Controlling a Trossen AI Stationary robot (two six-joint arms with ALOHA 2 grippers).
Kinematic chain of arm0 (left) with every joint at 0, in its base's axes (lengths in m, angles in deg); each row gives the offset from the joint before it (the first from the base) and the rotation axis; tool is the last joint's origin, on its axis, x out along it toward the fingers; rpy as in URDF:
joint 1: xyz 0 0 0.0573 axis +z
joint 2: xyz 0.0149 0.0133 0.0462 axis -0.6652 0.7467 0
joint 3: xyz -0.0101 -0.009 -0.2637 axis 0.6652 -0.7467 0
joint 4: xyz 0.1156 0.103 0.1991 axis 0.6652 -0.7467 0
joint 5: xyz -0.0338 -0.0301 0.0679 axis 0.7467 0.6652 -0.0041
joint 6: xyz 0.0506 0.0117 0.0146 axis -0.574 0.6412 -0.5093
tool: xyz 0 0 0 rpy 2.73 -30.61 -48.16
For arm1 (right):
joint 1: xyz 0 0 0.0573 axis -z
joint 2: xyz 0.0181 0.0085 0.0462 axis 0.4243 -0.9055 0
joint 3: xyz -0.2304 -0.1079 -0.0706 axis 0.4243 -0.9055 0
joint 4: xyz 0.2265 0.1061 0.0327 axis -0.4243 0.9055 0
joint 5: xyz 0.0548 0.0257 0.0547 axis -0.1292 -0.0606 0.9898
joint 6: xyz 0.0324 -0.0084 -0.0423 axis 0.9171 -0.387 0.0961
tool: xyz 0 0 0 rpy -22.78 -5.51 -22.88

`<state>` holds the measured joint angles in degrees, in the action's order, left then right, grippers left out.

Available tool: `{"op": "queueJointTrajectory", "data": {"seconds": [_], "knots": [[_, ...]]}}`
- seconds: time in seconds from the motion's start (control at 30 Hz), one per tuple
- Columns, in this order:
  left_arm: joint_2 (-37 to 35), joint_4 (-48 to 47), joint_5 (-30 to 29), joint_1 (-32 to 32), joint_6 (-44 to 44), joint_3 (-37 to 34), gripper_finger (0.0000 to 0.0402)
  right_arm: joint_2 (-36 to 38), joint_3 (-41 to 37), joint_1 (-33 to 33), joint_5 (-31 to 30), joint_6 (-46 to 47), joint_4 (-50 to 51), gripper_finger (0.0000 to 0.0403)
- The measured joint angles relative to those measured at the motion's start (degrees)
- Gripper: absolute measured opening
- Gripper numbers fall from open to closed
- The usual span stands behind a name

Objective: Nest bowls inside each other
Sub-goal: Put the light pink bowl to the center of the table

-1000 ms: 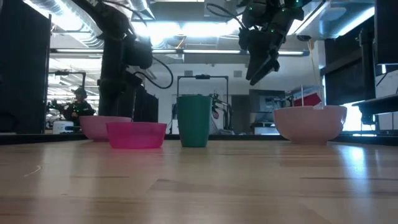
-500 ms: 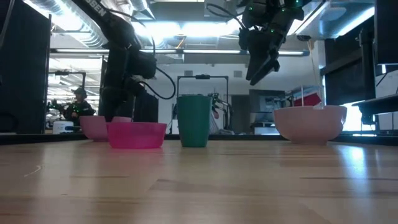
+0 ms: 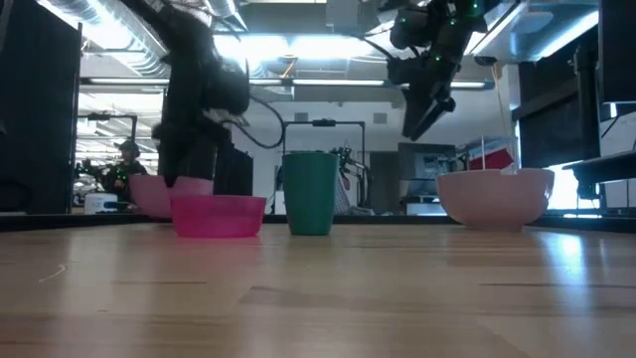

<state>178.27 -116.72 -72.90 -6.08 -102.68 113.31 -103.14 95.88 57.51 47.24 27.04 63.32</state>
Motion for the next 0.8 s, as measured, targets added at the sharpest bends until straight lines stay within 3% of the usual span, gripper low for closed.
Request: {"op": "queueJointTrajectory", "data": {"seconds": [0.3, 0.7, 0.8], "knots": [[-5.18, -11.17, 0.06, -20.75, 8.24, 13.77, 0.0000, 1.94, 0.00, 8.41, 1.12, -5.72, 3.73, 0.0206], [0.80, -0.47, 7.51, -46.63, 11.41, 29.36, 0.0000, 4.14, 0.00, 13.71, 6.54, -11.85, 6.66, 0.0206], [5.72, 0.53, 7.92, -50.22, 10.26, 31.58, 0.0000, 4.15, 0.00, 13.69, 7.54, -12.47, 7.39, 0.0206]]}}
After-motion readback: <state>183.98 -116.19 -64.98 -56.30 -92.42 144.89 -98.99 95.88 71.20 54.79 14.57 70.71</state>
